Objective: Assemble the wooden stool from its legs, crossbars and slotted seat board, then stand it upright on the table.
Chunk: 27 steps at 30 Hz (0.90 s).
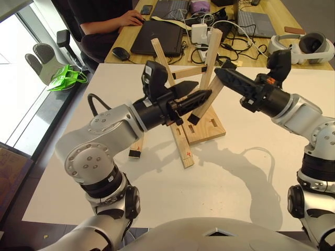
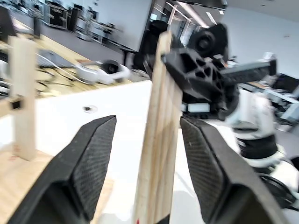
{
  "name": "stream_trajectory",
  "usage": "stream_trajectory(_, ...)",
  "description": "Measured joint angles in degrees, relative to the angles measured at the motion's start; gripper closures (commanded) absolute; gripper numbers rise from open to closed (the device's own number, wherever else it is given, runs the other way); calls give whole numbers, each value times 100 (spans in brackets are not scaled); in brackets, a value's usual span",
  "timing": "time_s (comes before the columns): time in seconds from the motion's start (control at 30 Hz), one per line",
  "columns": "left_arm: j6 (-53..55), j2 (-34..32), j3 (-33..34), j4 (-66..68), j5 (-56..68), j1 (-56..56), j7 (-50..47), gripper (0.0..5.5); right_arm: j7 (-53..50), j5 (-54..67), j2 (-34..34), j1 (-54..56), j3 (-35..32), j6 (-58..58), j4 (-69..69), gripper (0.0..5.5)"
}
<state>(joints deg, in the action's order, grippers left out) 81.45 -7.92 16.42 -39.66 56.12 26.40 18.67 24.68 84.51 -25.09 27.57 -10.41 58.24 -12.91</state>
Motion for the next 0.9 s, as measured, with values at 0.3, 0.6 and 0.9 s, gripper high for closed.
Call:
stream_trajectory(0.3,356,-310,15,566,1380,478,-244,299,1755,-379,-454,470,586,518,264,510)
stream_trajectory(0.6,267,-1315,-439,691,2350,489,-265,299,3519,-1782,-921,922,1283,420,679,510)
stream_trajectory(0.9,-217,-1885,-889,867,2441,418,-212,299,4037,-1963,-900,1086,1366,479,658,510)
